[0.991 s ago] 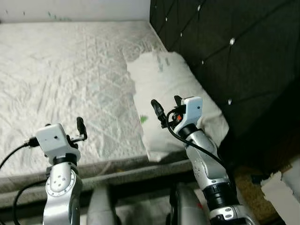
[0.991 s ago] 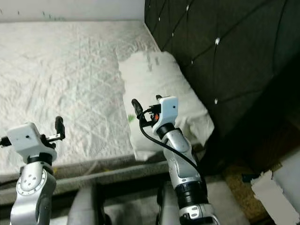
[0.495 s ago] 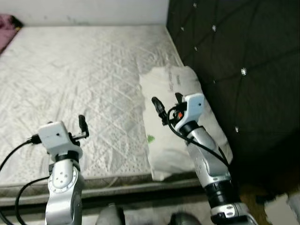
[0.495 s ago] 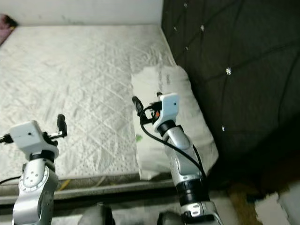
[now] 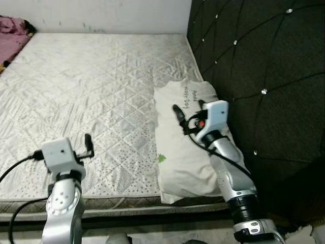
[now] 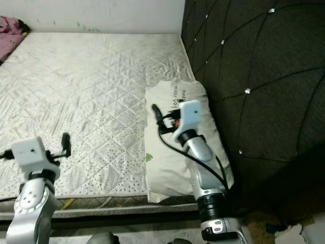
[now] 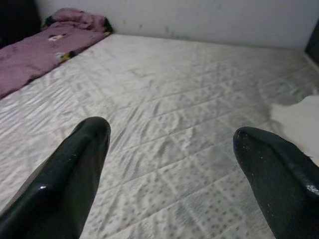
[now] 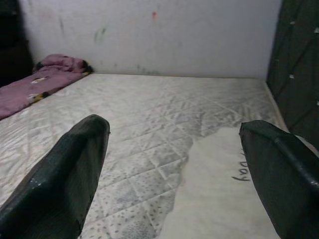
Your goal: Clean up the room
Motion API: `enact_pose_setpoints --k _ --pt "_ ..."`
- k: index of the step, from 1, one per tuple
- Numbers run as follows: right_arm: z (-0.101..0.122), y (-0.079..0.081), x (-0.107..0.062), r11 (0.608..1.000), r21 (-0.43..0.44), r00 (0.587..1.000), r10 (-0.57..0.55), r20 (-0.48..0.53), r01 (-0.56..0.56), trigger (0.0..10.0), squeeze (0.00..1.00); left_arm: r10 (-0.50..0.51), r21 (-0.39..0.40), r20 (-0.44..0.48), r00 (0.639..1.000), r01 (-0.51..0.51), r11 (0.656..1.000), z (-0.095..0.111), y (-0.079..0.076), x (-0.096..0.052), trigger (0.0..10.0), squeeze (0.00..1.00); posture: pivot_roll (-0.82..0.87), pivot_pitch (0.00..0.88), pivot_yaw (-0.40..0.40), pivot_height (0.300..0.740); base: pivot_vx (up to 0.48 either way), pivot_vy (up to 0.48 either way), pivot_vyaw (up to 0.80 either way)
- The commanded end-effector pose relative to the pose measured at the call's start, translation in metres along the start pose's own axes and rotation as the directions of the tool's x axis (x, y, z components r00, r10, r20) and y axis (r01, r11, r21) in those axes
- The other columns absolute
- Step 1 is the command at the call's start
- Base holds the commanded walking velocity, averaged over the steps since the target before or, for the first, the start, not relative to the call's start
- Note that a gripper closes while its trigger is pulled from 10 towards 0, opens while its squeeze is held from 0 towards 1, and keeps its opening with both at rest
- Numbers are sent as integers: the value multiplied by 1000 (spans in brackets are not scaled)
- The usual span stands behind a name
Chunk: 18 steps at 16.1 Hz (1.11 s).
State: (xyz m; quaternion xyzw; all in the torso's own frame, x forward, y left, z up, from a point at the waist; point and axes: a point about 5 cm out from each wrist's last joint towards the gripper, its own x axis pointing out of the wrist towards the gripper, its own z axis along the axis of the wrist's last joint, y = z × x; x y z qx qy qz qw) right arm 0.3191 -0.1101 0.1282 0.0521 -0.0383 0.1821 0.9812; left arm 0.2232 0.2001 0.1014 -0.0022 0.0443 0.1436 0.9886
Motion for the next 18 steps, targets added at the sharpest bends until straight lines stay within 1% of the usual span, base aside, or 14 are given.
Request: enact_pose_setpoints --k 1,2,3,6,7,8,9,11,13,14,15,16,17,18 --pt "-3 -5 -2 999 -1 999 -44 -23 44 10000 0 -40 -49 -3 999 40 998 2 -5 -6 10000 0 -12 0 1 740 0 0 0" --pt "-10 -13 -4 993 -17 991 -117 -70 116 10000 0 -105 -71 24 994 107 992 1 -7 -12 10000 0 -4 0 -2 740 0 0 0" --pt "-14 -18 -5 986 -60 982 -163 -98 158 10000 0 -73 -52 13 997 74 996 -2 -4 -13 10000 0 -1 0 -3 740 0 0 0" --pt "-12 -9 -7 995 -16 993 -101 -67 100 10000 0 -55 -48 9 998 55 997 -2 -3 -10 10000 0 1 0 -1 740 0 0 0" --pt "-13 -7 -6 995 -26 992 -100 -74 98 10000 0 -64 -24 24 998 65 998 1 -6 -7 10000 0 1 0 1 740 0 0 0" --pt "-11 -6 -2 996 -27 993 -92 -70 90 10000 0 -63 36 29 998 62 997 4 -9 -3 10000 0 2 0 2 740 0 0 0" --pt "-10 -5 2 995 -44 994 -91 -68 88 10000 0 -125 18 29 992 124 992 6 -15 -1 10000 0 4 0 4 740 0 0 0" --pt "-10 -7 4 994 -40 992 -103 -71 100 10000 0 -112 10 43 993 112 994 8 -14 0 10000 0 4 0 4 740 0 0 0" --pt "-9 -13 -6 988 -60 988 -144 -60 141 10000 0 -71 18 46 996 70 997 6 -4 -2 10000 0 -11 0 3 740 0 0 0" --pt "-8 -14 -10 988 -68 988 -143 -59 139 10000 0 -57 46 67 996 54 997 8 0 -4 10000 0 -16 0 3 740 0 0 0" --pt "-8 -17 -15 982 -110 985 -163 -61 155 10000 0 -38 66 75 996 33 997 8 4 -8 10000 0 -20 0 3 740 0 0 0" --pt "-5 -29 -25 955 -205 973 -225 -40 213 10000 0 0 91 62 998 -6 996 4 14 -17 10000 0 -19 0 2 740 0 0 0" --pt "-4 -34 -32 958 -164 970 -244 -21 237 10000 0 14 89 51 999 -19 996 1 18 -21 10000 0 -19 0 -2 740 0 0 0" --pt "-2 -48 -48 946 -166 958 -286 -28 278 10000 0 41 90 42 998 -45 995 0 22 -23 10000 0 -23 0 -8 740 0 0 0"
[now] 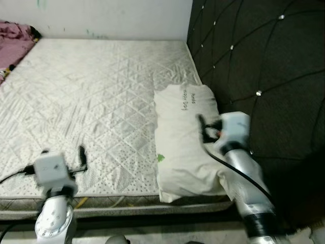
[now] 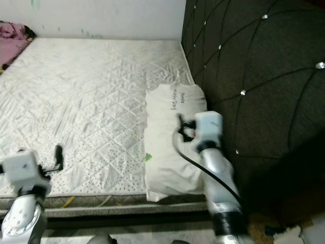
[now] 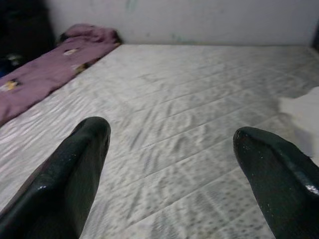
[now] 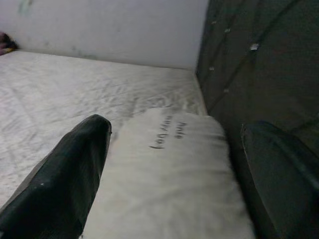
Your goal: Clean up the room
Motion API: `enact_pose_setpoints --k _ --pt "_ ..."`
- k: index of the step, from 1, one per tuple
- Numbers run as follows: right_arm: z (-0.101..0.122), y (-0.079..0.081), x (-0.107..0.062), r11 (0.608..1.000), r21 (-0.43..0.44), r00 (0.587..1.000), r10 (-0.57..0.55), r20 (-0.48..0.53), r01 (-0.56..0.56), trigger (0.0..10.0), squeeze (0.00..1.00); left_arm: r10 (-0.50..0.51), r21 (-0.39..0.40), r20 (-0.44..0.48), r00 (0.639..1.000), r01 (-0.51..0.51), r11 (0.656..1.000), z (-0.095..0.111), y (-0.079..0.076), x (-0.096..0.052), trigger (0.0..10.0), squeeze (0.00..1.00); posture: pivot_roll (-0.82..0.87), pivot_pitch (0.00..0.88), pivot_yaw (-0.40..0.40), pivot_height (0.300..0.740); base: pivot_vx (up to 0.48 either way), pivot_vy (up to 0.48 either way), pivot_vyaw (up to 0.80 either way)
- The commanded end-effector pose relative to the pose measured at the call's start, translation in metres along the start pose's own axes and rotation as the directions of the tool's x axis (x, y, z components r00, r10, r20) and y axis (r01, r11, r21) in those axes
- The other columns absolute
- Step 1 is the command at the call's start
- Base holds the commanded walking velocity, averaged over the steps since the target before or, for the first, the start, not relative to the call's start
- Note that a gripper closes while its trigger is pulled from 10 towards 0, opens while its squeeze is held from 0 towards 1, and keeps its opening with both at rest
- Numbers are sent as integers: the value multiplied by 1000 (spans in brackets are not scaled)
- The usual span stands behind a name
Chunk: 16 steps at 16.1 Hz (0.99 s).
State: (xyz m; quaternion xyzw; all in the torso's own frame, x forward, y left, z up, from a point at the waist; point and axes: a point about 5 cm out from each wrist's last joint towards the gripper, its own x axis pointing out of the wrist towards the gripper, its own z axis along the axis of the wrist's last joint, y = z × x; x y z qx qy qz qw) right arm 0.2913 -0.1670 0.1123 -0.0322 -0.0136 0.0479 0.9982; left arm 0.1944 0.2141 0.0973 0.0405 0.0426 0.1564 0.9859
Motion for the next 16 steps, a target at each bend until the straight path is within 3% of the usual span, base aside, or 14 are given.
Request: enact_pose_setpoints --k 1,2,4,7,12,16 --pt "5 -11 -7 999 -32 1000 6 19 -5 10000 0 4 8 36 999 -4 1000 8 0 1 10000 0 -27 0 -8 740 0 0 0" --pt "3 -11 -10 999 -44 1000 -14 -10 14 10000 0 4 12 44 999 -5 1000 9 -2 4 10000 0 -37 0 -7 740 0 0 0" --pt "6 2 -8 999 -48 1000 10 0 -10 10000 0 -18 26 39 999 17 1000 9 -10 6 10000 0 -37 0 -8 740 0 0 0" --pt "11 30 -3 995 5 995 102 14 -102 10000 0 -45 -40 45 998 46 998 13 -17 6 10000 0 -21 0 -8 740 0 0 0" --pt "8 28 -2 994 39 995 101 -18 -101 10000 0 -54 -55 27 998 55 997 11 -19 6 10000 0 -19 0 -15 740 0 0 -254" --pt "8 28 -1 992 46 993 115 -25 -113 10000 0 -57 -74 23 998 58 996 12 -20 7 10000 0 -20 0 -18 740 0 337 -158"
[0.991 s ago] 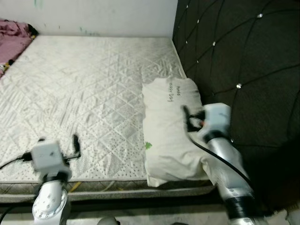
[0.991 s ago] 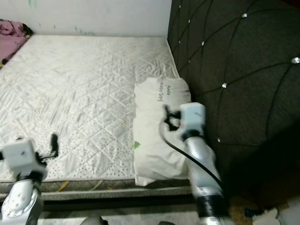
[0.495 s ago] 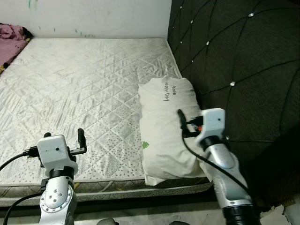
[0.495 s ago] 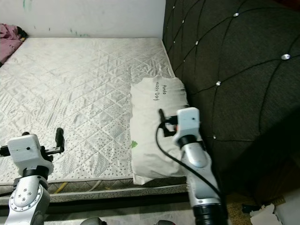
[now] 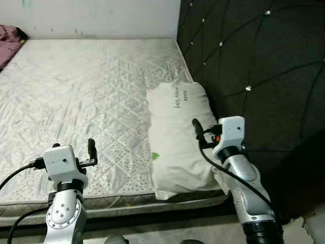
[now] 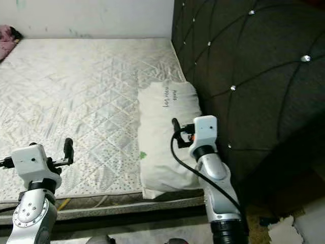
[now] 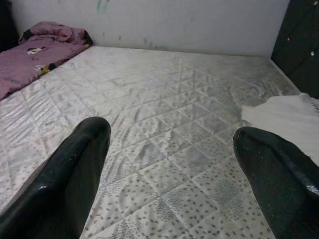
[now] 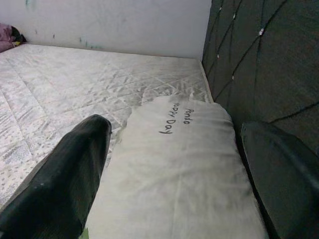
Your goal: Clean up the room
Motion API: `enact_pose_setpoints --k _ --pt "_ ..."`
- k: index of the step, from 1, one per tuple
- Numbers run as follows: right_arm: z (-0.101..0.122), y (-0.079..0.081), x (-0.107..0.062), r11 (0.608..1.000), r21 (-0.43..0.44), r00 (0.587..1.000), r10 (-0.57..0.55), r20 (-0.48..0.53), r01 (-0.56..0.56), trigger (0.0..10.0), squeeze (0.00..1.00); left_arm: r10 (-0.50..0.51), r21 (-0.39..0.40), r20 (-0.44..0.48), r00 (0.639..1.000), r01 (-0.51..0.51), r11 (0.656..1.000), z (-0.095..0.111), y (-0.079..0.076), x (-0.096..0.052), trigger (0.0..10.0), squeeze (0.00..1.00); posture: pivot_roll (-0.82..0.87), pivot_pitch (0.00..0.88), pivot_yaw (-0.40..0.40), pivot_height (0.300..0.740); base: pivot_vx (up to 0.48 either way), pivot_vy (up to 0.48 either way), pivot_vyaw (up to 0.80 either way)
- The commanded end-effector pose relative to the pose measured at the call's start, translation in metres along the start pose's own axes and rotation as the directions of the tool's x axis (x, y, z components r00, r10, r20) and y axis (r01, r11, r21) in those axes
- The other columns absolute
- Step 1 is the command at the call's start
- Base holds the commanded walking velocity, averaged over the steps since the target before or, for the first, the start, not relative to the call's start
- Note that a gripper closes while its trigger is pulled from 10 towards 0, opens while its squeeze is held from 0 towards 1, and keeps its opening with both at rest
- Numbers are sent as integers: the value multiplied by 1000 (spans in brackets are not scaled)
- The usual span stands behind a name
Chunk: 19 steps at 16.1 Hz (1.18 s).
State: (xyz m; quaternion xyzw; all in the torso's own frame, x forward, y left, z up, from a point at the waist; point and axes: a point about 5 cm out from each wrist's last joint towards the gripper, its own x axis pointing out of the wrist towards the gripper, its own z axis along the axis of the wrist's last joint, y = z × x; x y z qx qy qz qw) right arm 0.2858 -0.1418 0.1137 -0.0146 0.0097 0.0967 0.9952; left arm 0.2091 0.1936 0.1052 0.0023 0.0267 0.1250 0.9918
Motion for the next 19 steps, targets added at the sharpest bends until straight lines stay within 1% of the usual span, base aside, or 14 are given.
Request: enact_pose_setpoints --k 1,6,8,12,14,15,17,18,19 --pt "5 3 2 1000 5 1000 19 12 -19 10000 0 4 -2 -3 1000 -4 1000 1 2 0 10000 0 -21 0 -20 740 0 480 0" --pt "4 4 4 1000 6 1000 30 4 -30 10000 0 2 -9 1 1000 -2 1000 2 1 3 10000 0 -18 0 -20 740 0 480 0" --pt "3 5 4 999 8 999 33 -1 -33 10000 0 10 -28 -1 1000 -10 1000 2 1 5 10000 0 -17 0 -20 740 0 480 0" --pt "3 6 7 999 10 999 43 -3 -43 10000 0 -3 -30 18 1000 4 1000 5 -3 10 10000 0 -22 0 -18 740 0 480 0" --pt "3 5 7 999 13 999 41 -3 -41 10000 0 -32 -23 40 999 33 999 8 -8 9 10000 0 -20 0 -17 740 0 480 0" --pt "3 5 7 999 14 999 41 -3 -41 10000 0 -32 -27 39 999 33 999 8 -8 9 10000 0 -20 0 -17 740 0 480 0" --pt "3 5 7 999 15 999 45 -6 -45 10000 0 -35 -50 36 999 37 998 7 -8 8 10000 0 -20 0 -19 740 0 480 0" --pt "2 5 7 999 15 999 48 -10 -48 10000 0 -50 -79 34 998 52 996 7 -9 8 10000 0 -21 0 -21 740 0 480 0" --pt "2 5 7 999 14 999 50 -12 -50 10000 0 -47 -76 34 998 49 996 7 -9 8 10000 0 -20 0 -23 740 0 480 0"
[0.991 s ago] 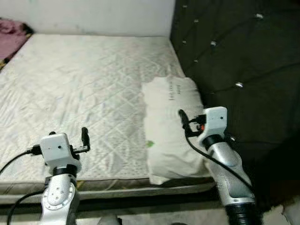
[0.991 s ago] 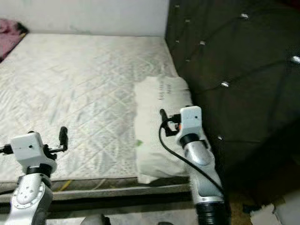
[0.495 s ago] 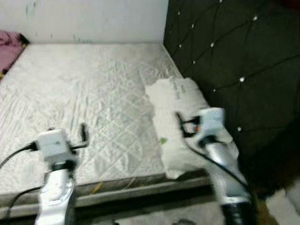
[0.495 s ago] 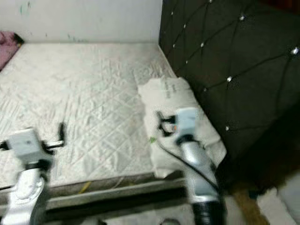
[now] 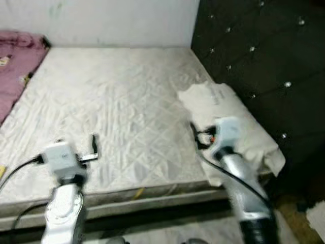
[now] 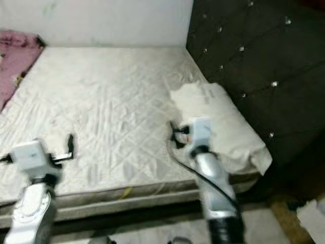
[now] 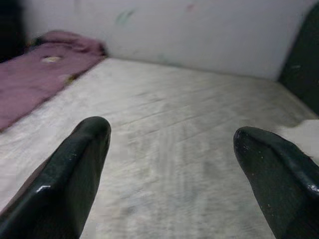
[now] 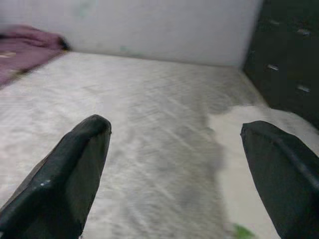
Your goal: Clean up the room
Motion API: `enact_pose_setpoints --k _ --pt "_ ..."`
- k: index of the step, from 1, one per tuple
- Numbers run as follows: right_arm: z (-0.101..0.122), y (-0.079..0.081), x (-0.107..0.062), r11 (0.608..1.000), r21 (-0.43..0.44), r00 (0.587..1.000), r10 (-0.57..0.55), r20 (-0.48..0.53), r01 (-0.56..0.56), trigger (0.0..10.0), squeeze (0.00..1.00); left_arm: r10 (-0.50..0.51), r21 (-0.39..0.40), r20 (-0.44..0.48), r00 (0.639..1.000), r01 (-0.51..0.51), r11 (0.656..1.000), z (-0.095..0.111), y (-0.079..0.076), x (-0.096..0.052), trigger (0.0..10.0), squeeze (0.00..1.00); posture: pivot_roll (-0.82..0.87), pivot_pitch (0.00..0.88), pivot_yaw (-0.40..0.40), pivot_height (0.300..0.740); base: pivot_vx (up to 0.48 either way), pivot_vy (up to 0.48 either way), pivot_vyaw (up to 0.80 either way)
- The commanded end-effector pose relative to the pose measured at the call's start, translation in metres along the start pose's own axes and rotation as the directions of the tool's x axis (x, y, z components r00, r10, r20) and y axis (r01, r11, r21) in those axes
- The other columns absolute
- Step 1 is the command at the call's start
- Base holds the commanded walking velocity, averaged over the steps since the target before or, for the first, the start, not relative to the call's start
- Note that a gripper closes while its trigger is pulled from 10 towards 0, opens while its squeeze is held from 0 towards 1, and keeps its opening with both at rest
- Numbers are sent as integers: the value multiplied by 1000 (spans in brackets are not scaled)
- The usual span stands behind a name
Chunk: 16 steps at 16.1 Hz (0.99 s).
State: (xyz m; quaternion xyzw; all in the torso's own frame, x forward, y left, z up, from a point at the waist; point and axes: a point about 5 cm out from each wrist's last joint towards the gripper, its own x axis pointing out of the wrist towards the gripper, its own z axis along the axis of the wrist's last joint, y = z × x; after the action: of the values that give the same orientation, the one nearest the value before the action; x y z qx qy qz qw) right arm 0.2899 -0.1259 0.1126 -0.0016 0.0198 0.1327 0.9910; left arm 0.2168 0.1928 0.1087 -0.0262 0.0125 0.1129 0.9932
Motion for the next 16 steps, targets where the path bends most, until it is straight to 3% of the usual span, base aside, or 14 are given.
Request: enact_pose_setpoints --k 1,16 --pt "3 -9 -1 1000 -14 1000 -20 2 20 10000 0 -42 -41 17 999 42 998 3 -8 1 10000 0 -21 0 -24 740 0 480 0" --pt "0 -7 3 1000 -17 1000 -24 -15 24 10000 0 -28 -48 3 1000 28 998 2 -13 7 10000 0 -35 0 -14 740 0 477 0"
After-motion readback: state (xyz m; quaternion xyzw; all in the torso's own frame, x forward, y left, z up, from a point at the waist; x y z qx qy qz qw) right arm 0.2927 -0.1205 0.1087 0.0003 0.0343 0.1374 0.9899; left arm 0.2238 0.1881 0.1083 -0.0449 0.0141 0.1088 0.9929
